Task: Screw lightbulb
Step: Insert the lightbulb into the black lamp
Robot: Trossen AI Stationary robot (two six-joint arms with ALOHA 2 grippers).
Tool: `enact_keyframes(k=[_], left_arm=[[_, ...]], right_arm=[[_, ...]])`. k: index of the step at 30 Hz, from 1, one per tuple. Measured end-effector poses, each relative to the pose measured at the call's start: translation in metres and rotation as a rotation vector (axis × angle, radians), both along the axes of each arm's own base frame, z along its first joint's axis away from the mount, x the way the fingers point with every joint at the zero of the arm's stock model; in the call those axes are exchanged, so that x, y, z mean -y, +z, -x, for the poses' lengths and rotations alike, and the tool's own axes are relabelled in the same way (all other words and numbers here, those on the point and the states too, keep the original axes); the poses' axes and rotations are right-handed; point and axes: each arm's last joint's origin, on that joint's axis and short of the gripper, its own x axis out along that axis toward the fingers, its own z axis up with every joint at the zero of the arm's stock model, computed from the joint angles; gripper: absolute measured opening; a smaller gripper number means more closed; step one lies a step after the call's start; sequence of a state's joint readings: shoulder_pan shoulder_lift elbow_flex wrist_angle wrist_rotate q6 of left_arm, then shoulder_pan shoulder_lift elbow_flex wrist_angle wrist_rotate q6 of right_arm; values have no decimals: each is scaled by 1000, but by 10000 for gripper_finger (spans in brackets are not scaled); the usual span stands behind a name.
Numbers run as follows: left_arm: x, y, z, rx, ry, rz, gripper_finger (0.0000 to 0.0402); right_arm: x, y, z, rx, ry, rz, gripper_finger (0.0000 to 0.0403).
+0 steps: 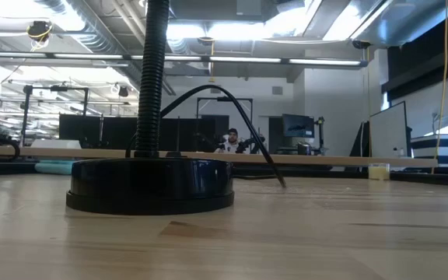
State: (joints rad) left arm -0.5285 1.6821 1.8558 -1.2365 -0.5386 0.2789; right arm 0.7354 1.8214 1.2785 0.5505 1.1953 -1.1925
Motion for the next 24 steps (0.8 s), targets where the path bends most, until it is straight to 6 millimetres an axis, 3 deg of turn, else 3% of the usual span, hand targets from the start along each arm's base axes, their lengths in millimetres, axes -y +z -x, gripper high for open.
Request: enact_keyframes(k=[16,24], left_arm=[[0,0,0,3,11,4,249],[0,0,0,3,9,3,249]], right_arm=[[19,0,-16,-20,17,42,356],[19,0,-16,-5,18,14,261]])
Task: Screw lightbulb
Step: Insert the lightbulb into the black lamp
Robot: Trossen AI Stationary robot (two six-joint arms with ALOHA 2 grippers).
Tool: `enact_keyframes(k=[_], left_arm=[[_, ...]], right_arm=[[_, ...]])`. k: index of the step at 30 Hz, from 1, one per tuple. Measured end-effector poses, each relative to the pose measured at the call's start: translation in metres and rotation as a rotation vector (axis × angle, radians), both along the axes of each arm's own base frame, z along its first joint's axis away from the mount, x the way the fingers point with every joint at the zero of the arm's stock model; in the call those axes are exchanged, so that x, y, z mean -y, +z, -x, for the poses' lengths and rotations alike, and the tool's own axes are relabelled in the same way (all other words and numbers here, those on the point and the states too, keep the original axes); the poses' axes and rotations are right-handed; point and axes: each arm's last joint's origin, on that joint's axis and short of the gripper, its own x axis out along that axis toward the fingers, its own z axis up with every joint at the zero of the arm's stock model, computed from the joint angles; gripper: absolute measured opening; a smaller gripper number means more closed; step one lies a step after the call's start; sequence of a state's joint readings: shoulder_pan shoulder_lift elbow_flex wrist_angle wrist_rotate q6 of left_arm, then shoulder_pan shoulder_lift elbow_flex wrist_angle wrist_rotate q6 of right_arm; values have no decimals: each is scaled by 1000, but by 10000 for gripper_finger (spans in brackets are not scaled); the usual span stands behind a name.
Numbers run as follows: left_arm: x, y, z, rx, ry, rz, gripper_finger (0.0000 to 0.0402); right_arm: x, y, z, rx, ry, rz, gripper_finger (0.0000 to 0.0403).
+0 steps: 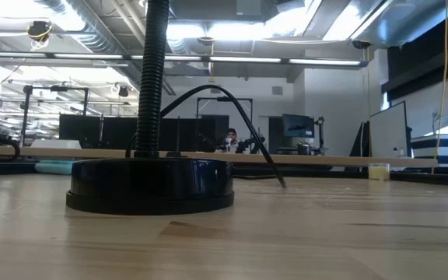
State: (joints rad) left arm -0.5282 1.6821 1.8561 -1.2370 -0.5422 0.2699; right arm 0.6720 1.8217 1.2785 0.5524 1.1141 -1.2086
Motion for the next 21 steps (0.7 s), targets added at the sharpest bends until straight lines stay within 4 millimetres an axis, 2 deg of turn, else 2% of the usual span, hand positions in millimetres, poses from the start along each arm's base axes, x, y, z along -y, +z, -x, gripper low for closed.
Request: enact_keyframes(k=[3,7,21], left_arm=[[0,0,0,0,-1,-1,249],[0,0,0,0,0,0,249],[0,1,-1,8,-6,1,249]], right_arm=[[0,0,0,40,1,-82,242],[0,0,0,126,3,-265,251],[7,1,-6,567,29,-1230,259]])
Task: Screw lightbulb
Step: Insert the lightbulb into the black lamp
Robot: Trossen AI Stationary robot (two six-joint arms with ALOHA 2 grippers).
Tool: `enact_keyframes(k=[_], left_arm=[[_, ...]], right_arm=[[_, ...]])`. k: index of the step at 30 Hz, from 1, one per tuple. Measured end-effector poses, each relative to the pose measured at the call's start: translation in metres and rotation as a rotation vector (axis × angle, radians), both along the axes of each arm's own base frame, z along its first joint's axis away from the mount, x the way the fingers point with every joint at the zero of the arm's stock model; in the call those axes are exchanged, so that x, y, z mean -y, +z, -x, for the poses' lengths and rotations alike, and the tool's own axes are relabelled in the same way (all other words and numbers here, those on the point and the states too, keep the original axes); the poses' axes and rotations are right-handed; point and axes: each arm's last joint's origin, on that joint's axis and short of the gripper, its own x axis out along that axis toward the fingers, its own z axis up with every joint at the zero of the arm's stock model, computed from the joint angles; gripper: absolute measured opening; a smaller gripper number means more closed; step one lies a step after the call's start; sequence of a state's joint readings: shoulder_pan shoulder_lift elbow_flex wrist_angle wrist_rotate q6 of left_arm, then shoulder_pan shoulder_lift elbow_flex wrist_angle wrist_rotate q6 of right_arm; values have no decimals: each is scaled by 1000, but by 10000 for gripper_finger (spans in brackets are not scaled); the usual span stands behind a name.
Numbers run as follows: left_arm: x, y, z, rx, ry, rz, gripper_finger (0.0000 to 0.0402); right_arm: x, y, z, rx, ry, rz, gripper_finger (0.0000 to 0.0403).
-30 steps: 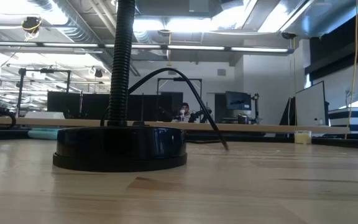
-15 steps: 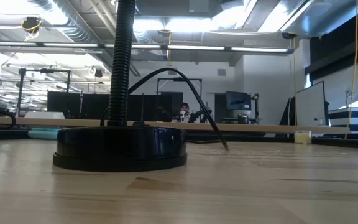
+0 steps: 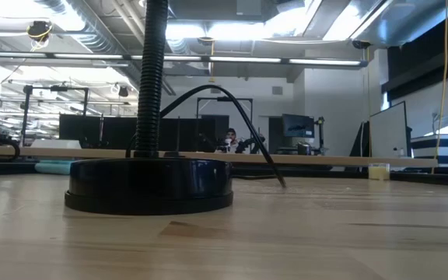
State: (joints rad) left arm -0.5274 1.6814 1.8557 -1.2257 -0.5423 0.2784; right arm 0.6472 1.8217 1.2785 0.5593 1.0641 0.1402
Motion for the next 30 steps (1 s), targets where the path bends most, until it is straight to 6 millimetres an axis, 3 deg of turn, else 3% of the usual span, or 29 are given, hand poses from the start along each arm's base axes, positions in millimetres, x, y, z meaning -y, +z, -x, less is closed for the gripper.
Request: enact_keyframes(k=[23,30], left_arm=[[1,0,-1,3,-35,-20,249],[1,0,0,-2,-32,-21,249]], right_arm=[[1,0,-2,448,37,-1061,260],[1,0,-2,457,36,-1089,263]])
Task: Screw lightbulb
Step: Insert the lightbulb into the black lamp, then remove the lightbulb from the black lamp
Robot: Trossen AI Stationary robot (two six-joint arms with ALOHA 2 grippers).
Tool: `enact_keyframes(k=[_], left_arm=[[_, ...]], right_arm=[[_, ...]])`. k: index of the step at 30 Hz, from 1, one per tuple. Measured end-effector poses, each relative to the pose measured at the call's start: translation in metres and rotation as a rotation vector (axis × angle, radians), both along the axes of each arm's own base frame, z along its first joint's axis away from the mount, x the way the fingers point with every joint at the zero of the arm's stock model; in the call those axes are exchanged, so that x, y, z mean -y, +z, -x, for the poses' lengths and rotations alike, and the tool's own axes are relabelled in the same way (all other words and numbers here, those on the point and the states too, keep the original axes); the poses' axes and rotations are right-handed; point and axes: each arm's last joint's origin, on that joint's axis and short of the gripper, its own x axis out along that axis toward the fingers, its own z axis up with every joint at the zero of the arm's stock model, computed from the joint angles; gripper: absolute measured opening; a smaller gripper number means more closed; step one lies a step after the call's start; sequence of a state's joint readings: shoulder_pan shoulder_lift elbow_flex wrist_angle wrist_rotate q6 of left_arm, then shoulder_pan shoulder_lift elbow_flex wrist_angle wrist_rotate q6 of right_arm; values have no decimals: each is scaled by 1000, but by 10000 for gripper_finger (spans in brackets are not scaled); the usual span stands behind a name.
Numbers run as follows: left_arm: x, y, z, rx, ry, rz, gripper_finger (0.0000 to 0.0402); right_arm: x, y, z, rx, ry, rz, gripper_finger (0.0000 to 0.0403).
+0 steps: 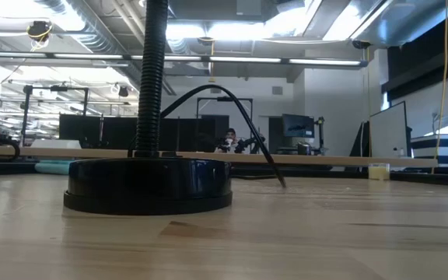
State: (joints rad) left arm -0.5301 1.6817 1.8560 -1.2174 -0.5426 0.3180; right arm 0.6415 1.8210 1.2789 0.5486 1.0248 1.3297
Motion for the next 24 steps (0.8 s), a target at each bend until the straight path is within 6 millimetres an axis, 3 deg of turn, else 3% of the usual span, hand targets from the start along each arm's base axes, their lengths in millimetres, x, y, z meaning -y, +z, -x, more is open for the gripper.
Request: enact_keyframes(k=[9,12,20,24], left_arm=[[1,0,-1,7,-3,15,249],[1,0,-1,4,2,16,249],[0,0,0,0,5,16,249],[0,0,0,-4,-1,11,249]], right_arm=[[-5,-1,4,-67,38,145,336],[-14,5,14,-70,36,184,355],[-38,10,49,-162,7,311,361],[-47,11,64,-237,-2,461,362]])
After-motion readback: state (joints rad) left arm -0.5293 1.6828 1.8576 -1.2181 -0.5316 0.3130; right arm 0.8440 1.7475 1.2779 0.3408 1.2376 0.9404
